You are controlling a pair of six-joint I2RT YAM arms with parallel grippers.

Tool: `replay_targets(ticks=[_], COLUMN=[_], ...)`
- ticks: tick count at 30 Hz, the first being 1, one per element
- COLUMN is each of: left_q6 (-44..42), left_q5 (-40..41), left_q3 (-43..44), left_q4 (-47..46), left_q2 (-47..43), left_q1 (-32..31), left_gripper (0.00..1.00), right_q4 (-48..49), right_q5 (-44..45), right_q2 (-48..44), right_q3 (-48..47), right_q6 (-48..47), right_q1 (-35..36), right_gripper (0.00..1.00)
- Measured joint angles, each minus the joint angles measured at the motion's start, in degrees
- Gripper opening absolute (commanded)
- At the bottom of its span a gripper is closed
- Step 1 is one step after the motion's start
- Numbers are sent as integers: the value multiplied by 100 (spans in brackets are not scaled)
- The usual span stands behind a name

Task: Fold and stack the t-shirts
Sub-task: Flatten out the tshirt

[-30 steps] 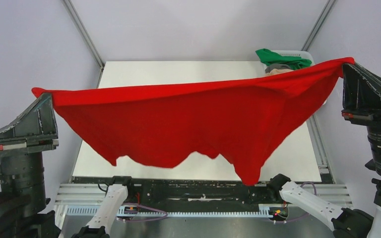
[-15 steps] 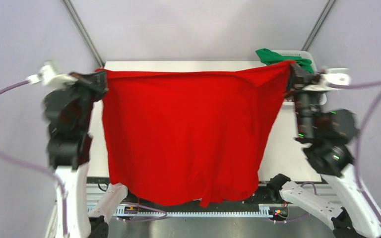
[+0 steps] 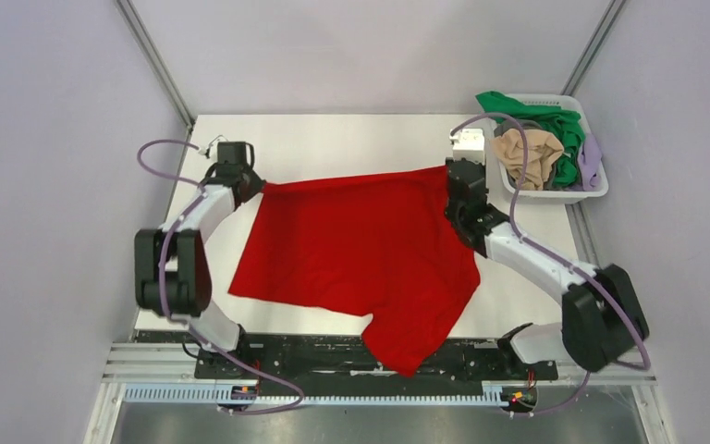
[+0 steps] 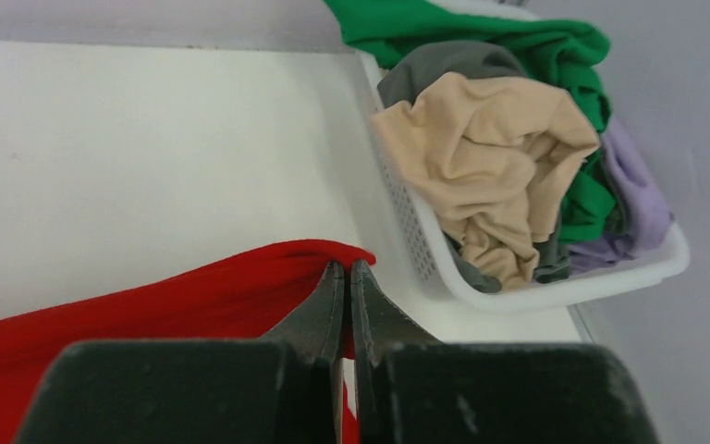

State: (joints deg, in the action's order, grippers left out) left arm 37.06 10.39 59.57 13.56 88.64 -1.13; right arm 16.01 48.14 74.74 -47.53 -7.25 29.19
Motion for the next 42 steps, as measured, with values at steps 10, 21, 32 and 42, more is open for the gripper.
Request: replay_targets(ticks=[10, 21, 32, 42], left_q6=[0, 11, -70, -74], left_q5=[-63, -114, -140, -487], left_q3=[1436, 3480, 4629, 1709], left_q4=[-302, -105, 787, 651], left_q2=[1956, 3460, 3405, 1215], left_q1=[0, 4, -98, -901], left_gripper=[2, 72, 100, 100], right_q4=[251, 299, -636, -833], right_q5=[-514, -837, -2629, -4277], right_q2=[2022, 3451, 4433, 3215], right_q3=[-1036, -2251, -3921, -2330], right_q6=[448, 938, 1436, 1849], right_q1=[-568, -876, -1517, -1432], right_gripper=[0, 14, 98, 98])
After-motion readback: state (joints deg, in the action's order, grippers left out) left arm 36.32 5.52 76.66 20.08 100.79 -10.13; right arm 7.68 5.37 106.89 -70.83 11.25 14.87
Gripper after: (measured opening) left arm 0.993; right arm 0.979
